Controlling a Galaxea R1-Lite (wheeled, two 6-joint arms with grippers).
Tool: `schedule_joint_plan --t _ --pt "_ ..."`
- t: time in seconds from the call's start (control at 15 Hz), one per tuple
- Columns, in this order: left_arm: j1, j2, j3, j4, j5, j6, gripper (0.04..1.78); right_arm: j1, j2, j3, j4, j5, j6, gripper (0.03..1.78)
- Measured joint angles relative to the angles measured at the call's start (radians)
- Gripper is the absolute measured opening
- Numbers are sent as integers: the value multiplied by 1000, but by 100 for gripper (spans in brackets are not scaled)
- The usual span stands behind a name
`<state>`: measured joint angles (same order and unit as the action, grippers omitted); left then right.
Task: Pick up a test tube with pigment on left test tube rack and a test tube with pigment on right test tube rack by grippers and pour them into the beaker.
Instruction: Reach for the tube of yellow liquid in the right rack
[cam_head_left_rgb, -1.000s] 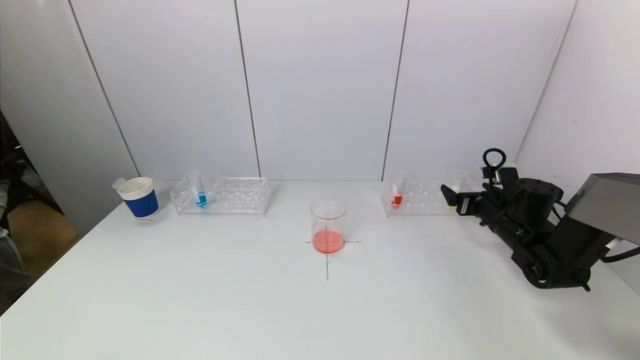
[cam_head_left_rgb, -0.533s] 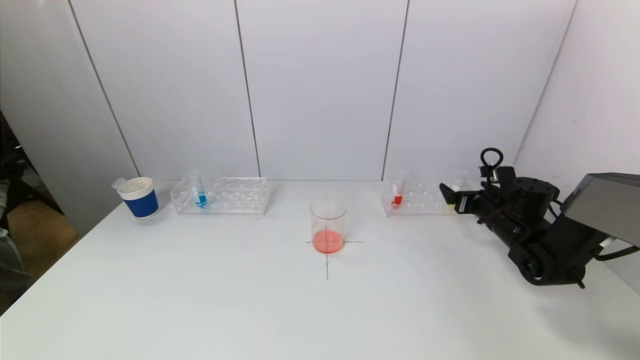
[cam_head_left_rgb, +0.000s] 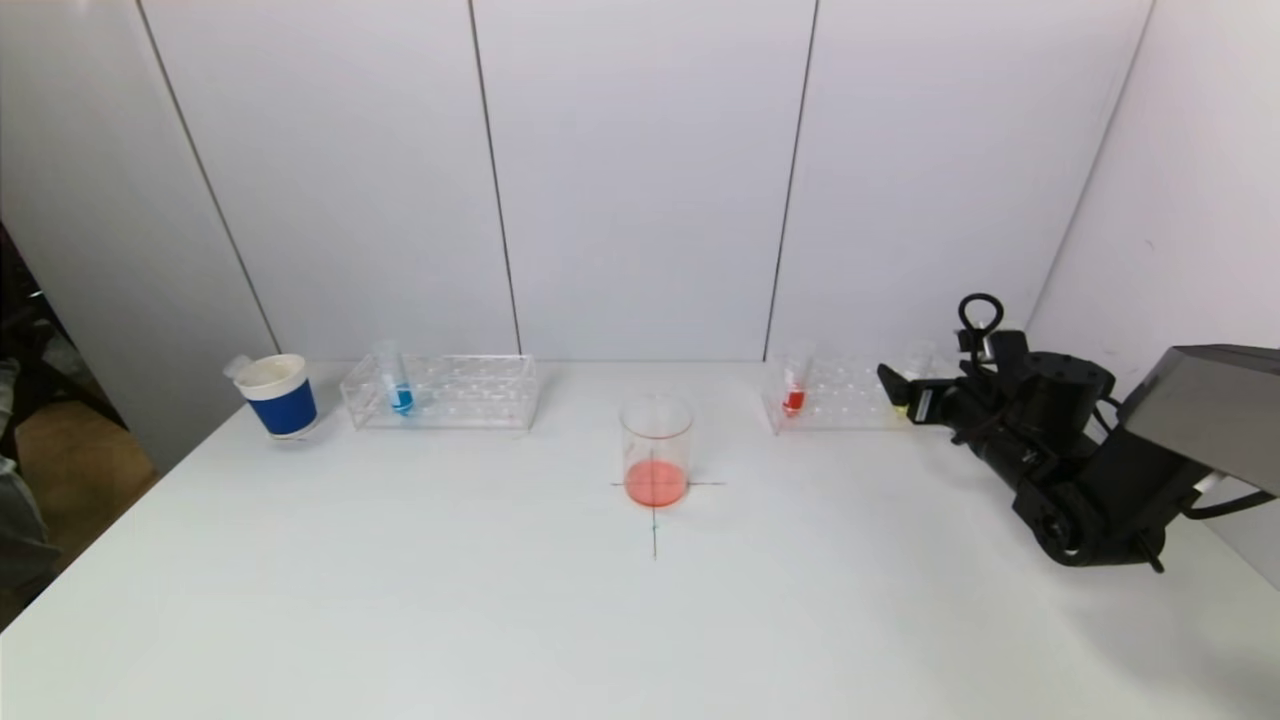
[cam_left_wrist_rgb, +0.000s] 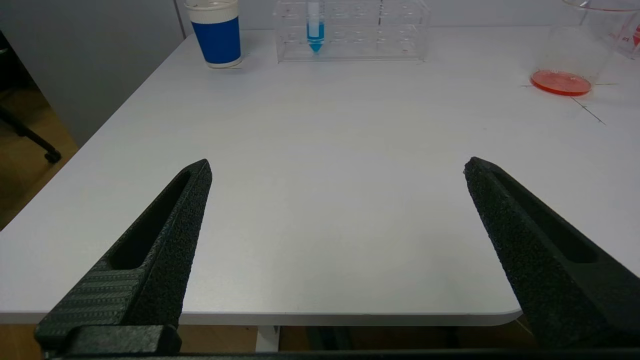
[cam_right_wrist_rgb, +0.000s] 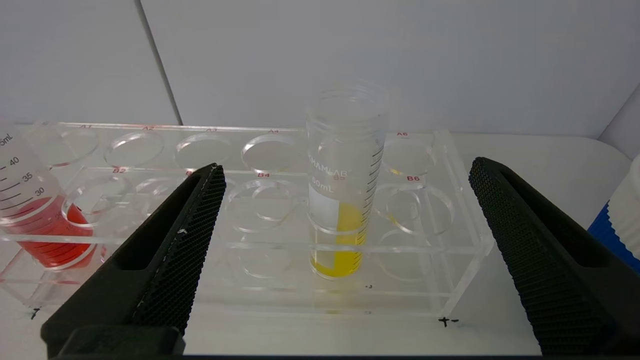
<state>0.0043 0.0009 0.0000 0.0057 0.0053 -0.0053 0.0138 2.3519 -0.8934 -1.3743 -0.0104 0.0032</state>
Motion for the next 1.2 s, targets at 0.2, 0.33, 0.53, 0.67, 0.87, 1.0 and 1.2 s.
schedule_joint_plan --t 0.2,0.33,0.53,0.67,0.87,1.0,1.2 --pt "0 0 0 0 -1 0 176 -1 5 -18 7 0 0 177" --pt "0 0 0 0 0 0 176 -3 10 -36 16 0 0 177" --pt "0 0 0 0 0 0 176 -5 17 -64 37 0 0 177" --pt "0 1 0 0 0 0 176 -5 20 -73 43 0 0 177" --pt "0 1 0 0 0 0 176 -2 21 -74 42 0 -1 177" --pt "0 1 0 0 0 0 176 4 22 -74 43 -1 -3 177" --pt "0 1 0 0 0 0 176 6 22 -76 43 -2 -4 177"
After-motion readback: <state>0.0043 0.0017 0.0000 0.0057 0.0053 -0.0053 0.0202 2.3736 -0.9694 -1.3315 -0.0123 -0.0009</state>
